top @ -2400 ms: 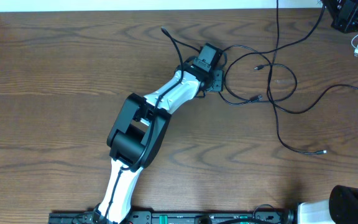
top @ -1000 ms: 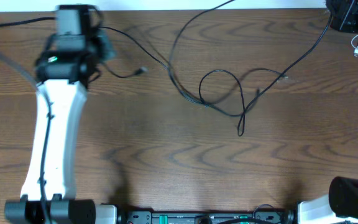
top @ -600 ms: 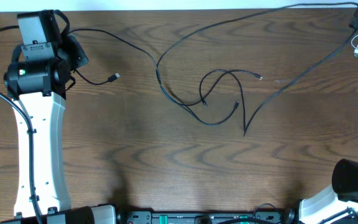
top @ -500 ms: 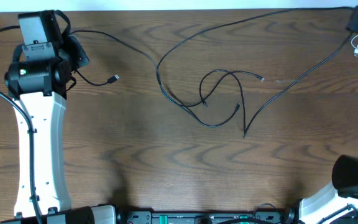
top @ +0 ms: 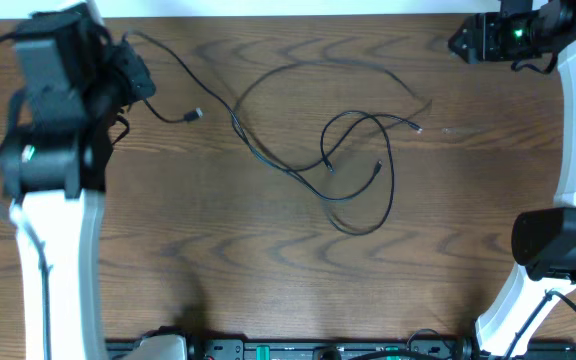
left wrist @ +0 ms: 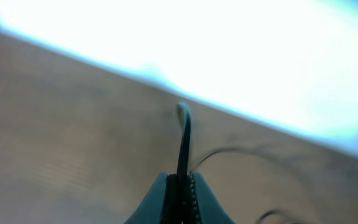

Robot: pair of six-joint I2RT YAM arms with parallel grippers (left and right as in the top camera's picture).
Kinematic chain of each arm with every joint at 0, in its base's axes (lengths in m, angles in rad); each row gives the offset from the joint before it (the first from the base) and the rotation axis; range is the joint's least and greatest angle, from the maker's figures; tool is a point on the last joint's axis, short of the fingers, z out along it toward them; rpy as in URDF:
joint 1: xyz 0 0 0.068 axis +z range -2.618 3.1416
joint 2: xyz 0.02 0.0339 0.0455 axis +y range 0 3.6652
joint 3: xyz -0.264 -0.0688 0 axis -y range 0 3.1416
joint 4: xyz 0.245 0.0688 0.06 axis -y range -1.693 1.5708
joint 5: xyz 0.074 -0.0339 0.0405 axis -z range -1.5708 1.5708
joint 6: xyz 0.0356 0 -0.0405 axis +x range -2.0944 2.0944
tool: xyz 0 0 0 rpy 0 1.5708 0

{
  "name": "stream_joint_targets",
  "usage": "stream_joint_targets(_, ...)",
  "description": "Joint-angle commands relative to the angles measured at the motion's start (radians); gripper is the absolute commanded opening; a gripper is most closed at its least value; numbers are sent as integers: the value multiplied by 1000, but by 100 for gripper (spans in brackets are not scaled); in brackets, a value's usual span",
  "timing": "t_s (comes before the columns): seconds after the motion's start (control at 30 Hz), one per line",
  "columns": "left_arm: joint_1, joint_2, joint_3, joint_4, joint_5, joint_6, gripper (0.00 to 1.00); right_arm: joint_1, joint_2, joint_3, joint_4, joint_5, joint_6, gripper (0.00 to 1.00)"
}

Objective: Untangle cables

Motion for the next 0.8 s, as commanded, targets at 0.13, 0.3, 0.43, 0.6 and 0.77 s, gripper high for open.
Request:
stream_joint_targets(0.13,-1,-152,49,146,257,-113,8,16,-7,3,57,-264,-131,84)
stream_joint_targets(0.3,-1,-175,49,244,336,-217,7,87,7,3,46,-364,-159,84)
stream_joint_targets(0.43,-1,-174,48,303,381,-300,7,185,33,3,31,-364,-159,83)
stream_joint_targets(0.6,-1,-171,48,331,383,-357,7,290,69,3,30,-360,-197,83)
stream_joint_targets(0.77,-1,-171,48,386,383,-391,7,377,121,3,31,-365,-197,81)
